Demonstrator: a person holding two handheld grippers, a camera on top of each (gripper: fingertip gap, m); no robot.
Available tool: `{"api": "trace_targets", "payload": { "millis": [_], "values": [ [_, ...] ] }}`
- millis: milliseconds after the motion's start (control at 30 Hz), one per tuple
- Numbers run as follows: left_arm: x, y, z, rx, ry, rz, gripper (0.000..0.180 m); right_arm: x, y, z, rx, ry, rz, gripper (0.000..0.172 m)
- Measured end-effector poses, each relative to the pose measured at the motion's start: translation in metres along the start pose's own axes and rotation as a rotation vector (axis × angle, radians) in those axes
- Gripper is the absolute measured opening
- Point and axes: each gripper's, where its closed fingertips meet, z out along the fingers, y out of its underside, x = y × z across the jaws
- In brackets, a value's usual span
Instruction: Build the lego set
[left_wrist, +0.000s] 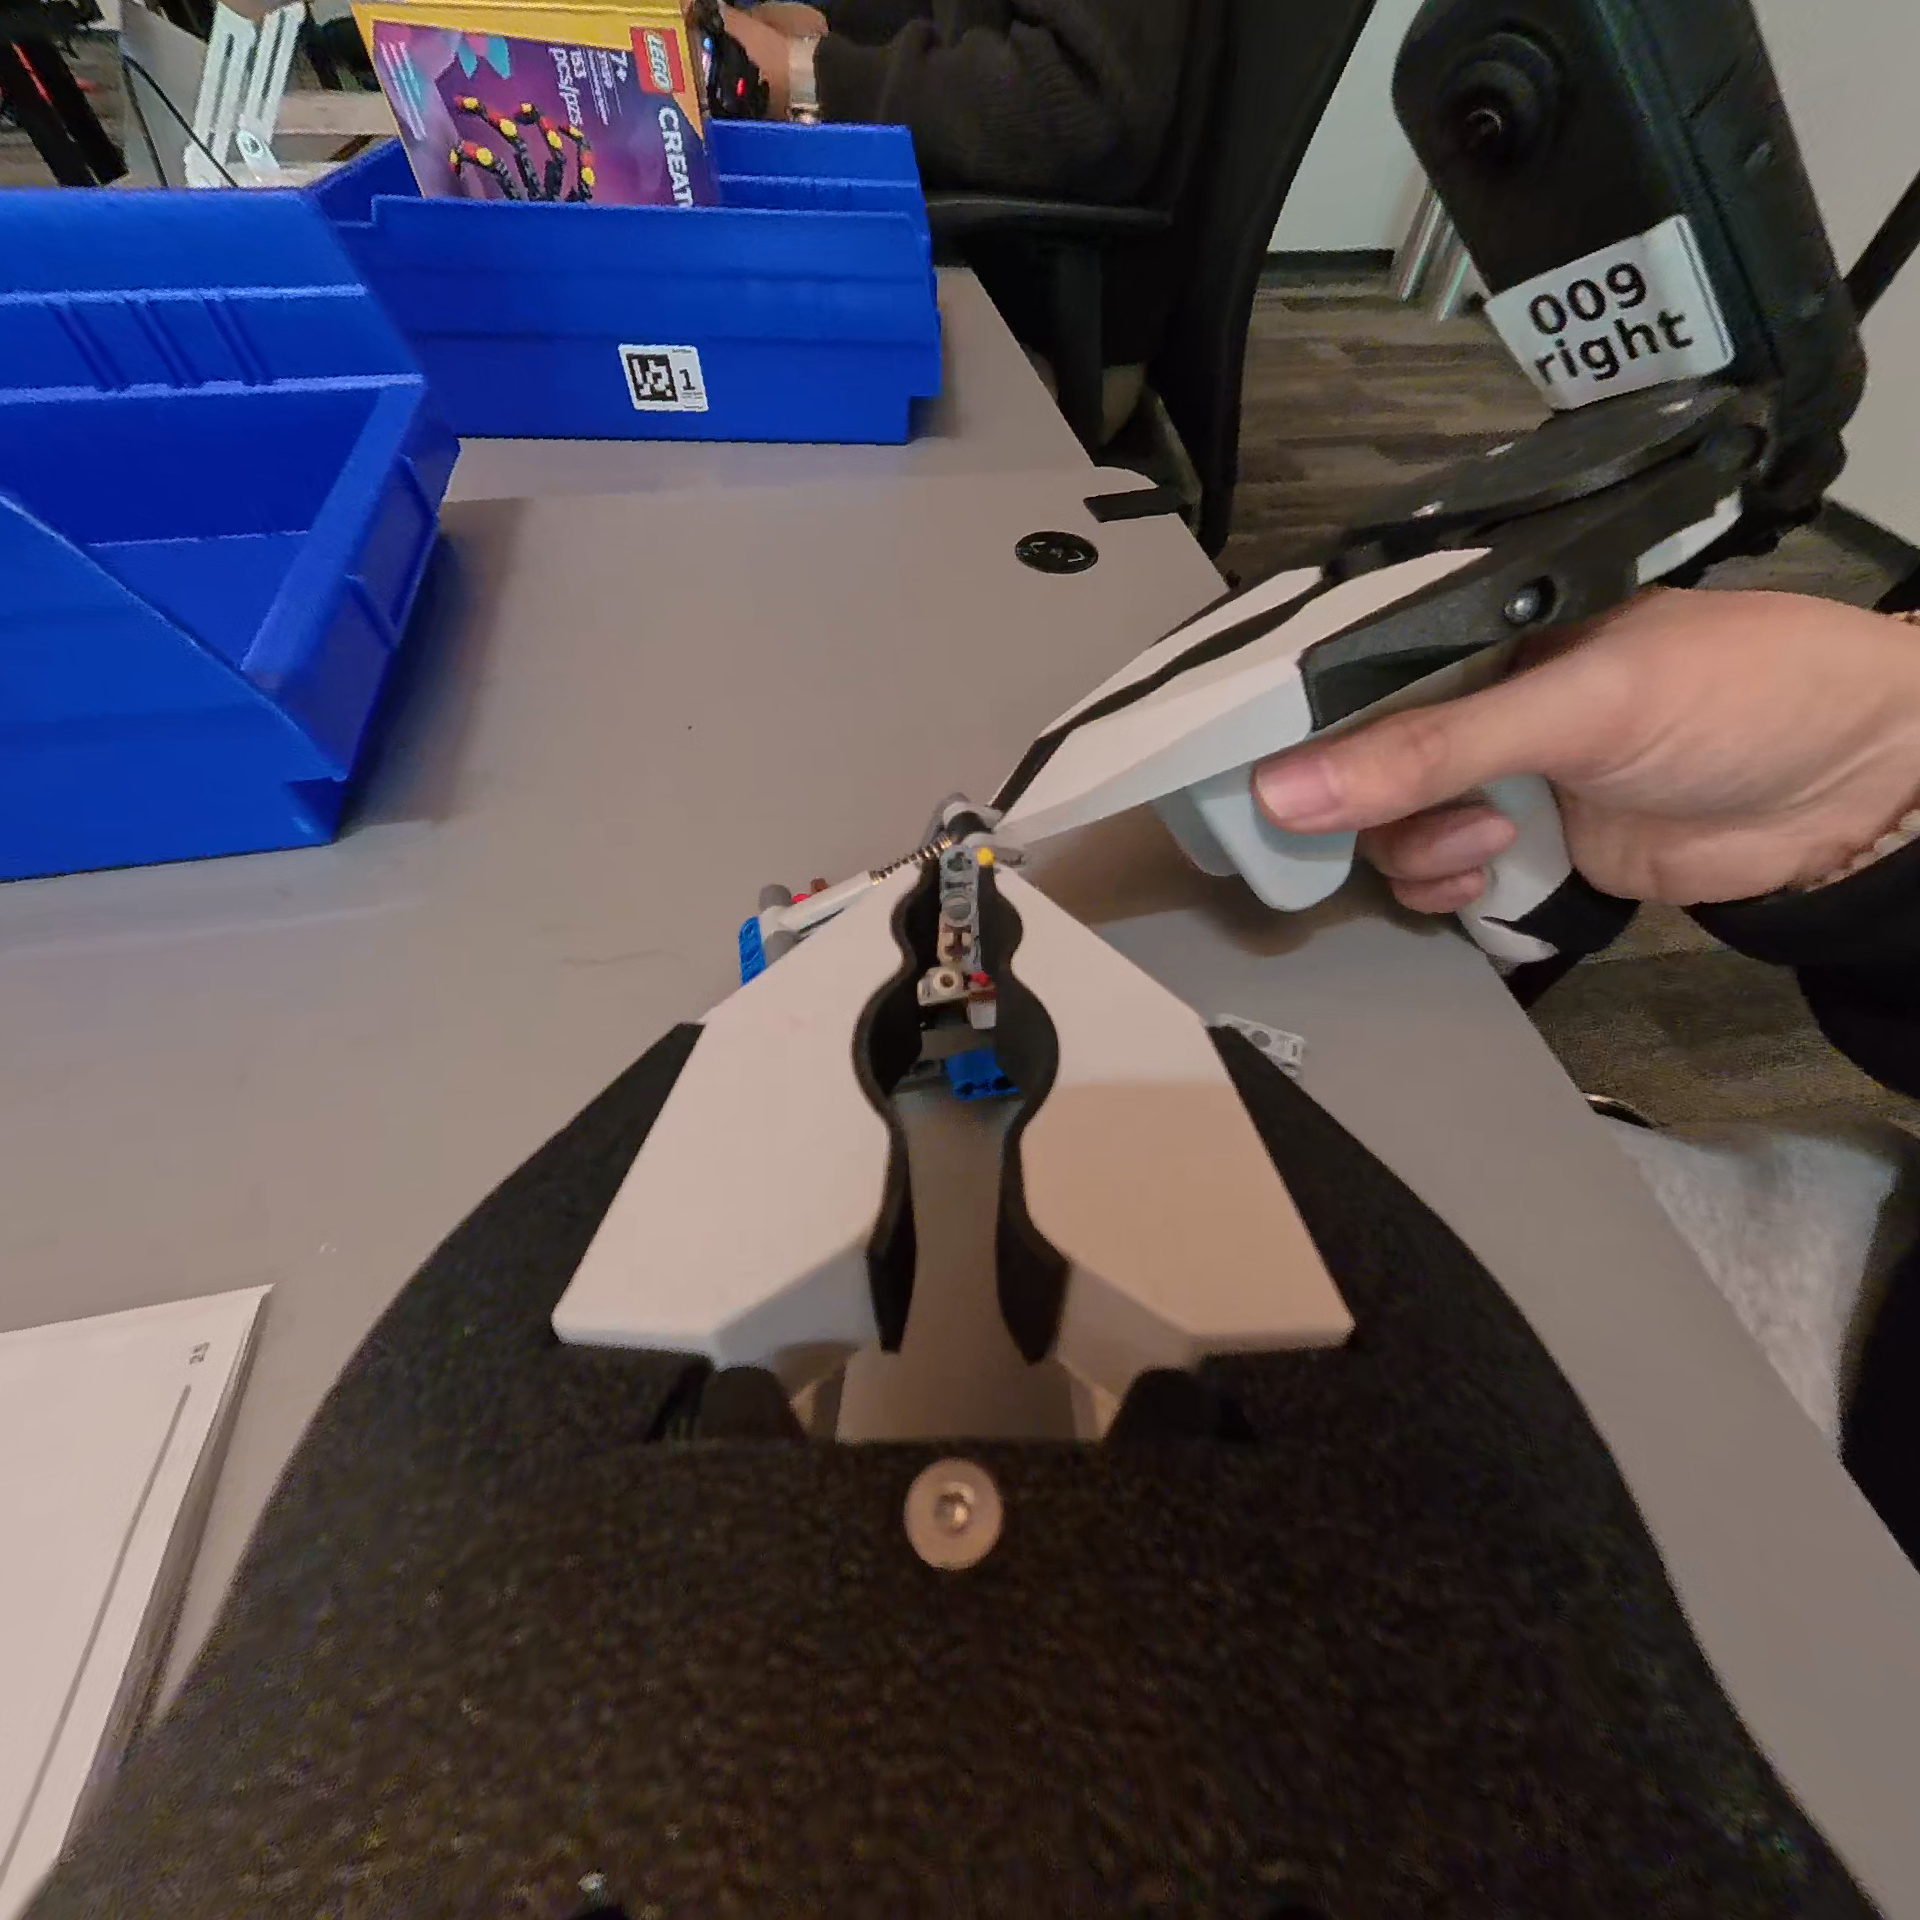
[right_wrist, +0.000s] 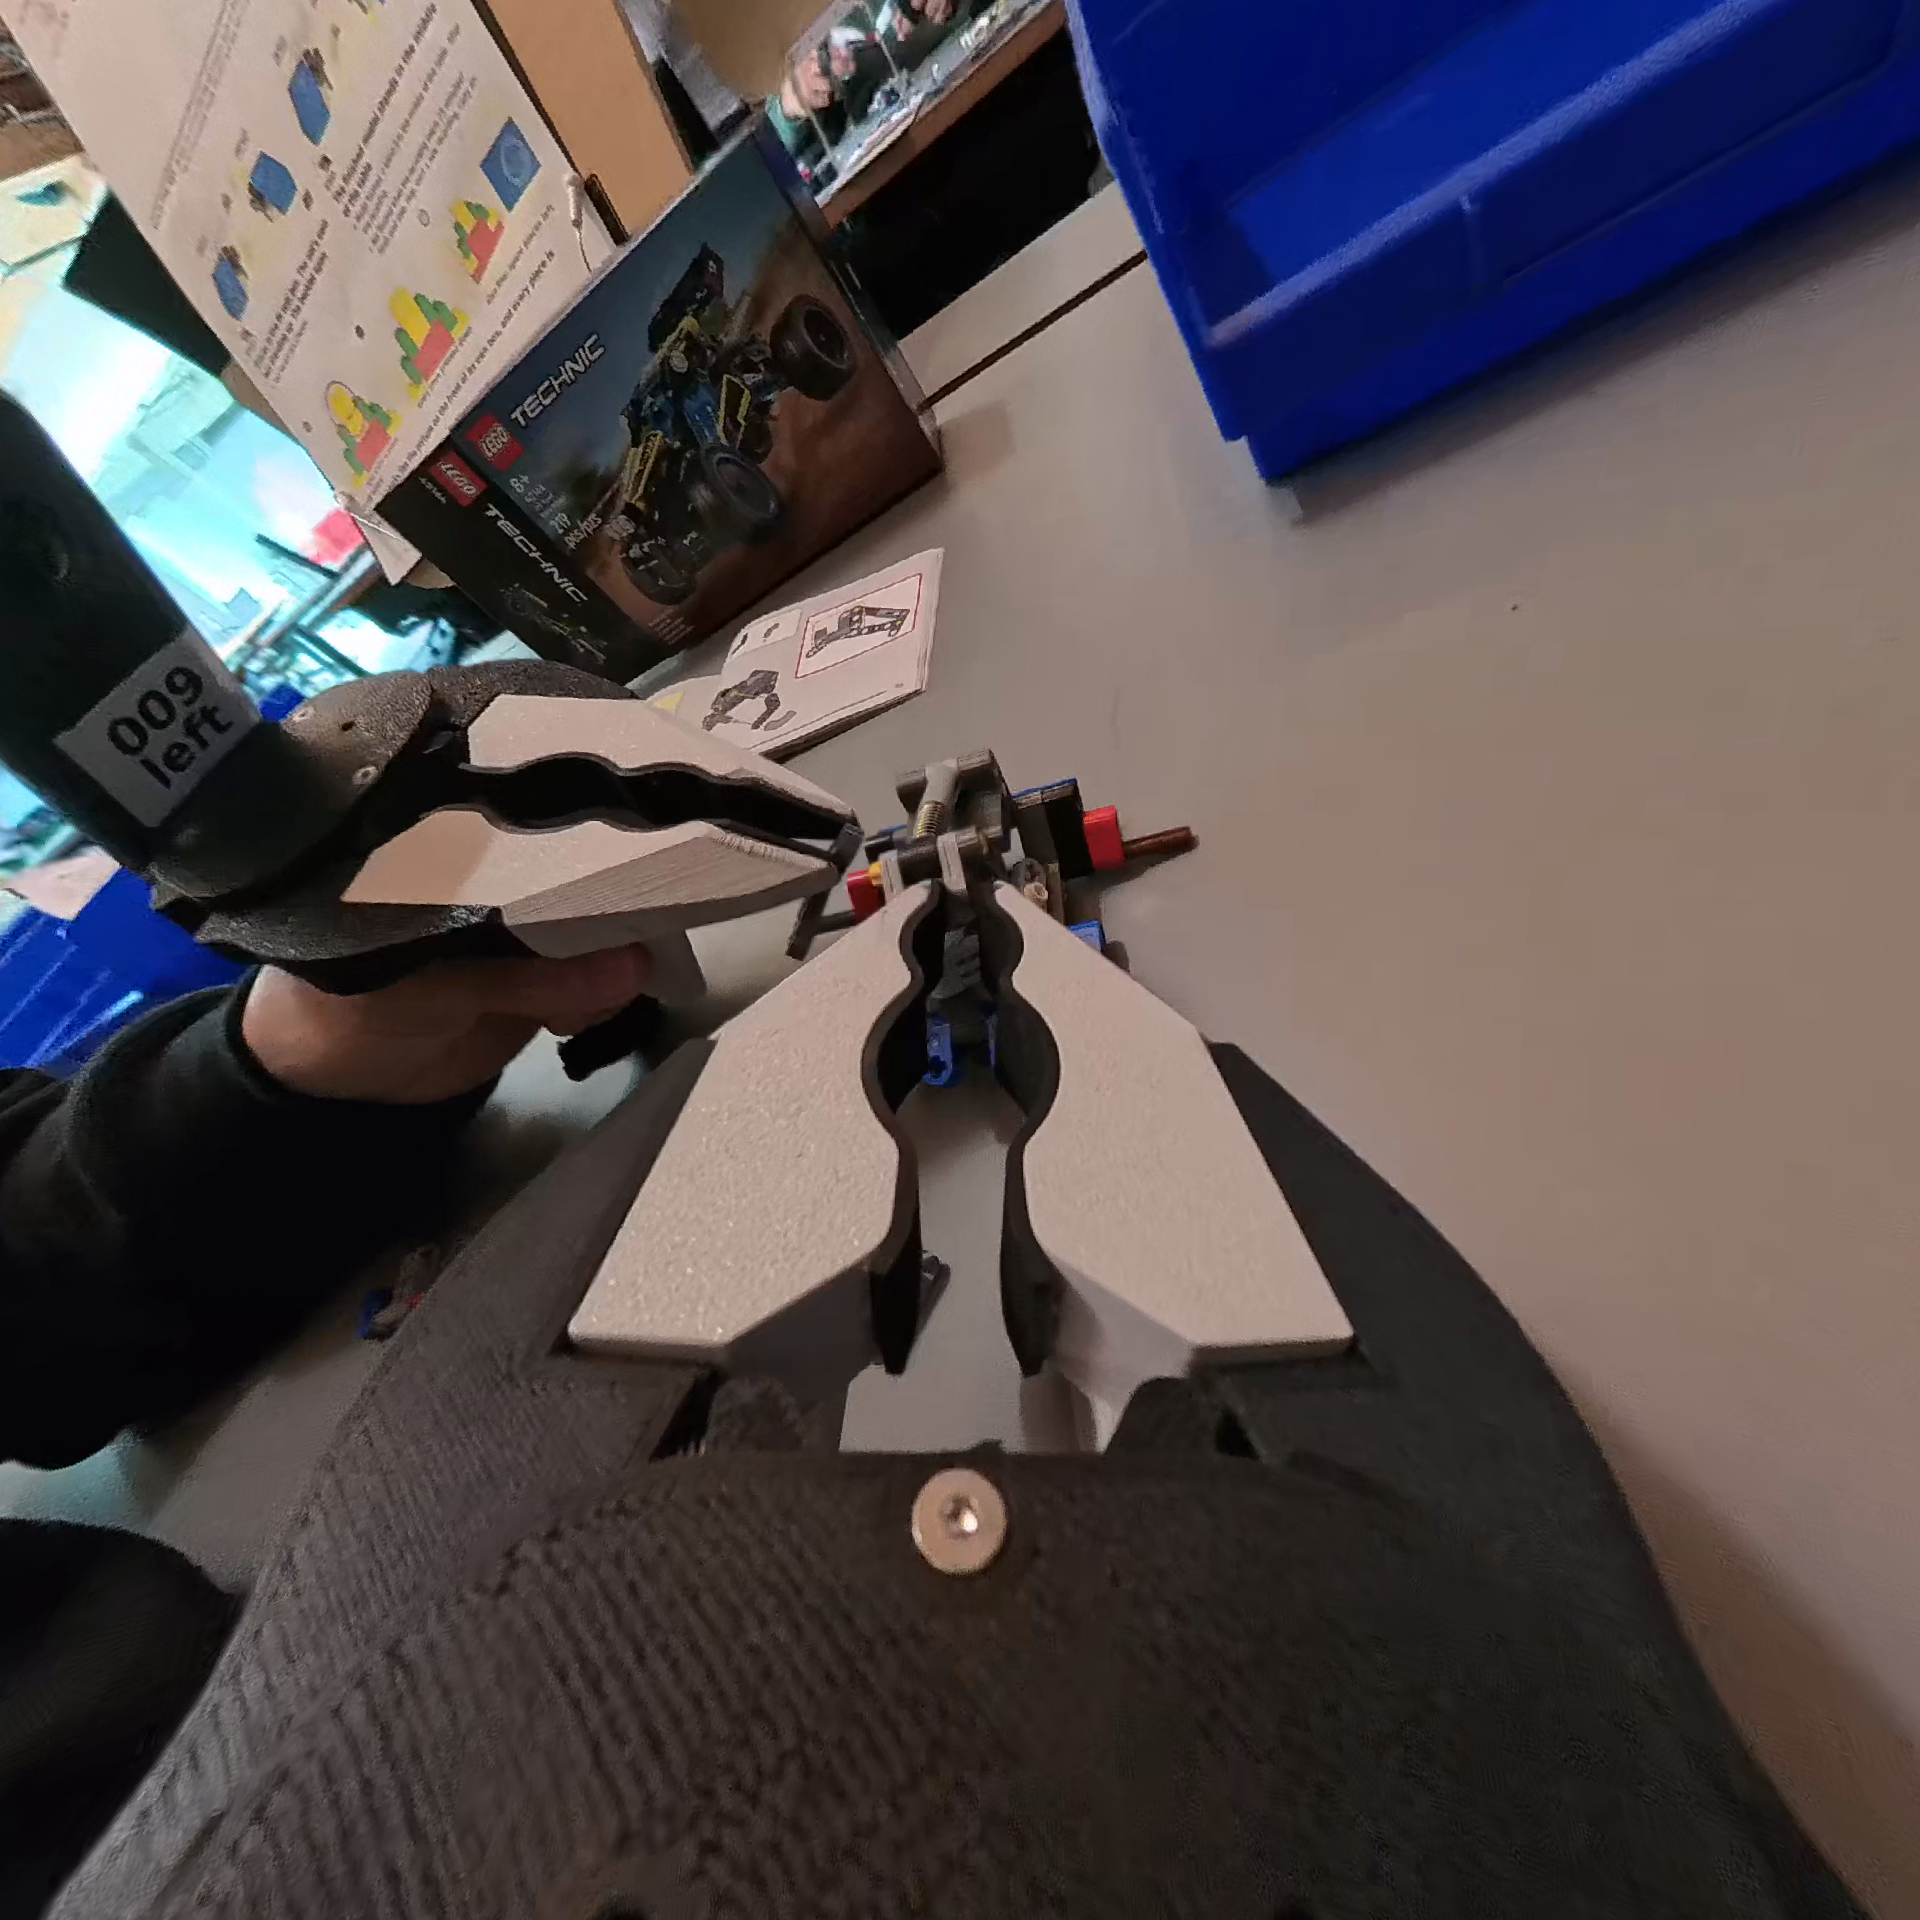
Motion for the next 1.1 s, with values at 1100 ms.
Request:
{"api": "trace_targets", "payload": {
  "millis": [1100],
  "values": [
    [0.02,0.0,-0.011,0.034,0.041,-0.134,0.006,-0.037,0.014,-0.014,0.017,0.161,-0.451,0.001]
  ]
}}
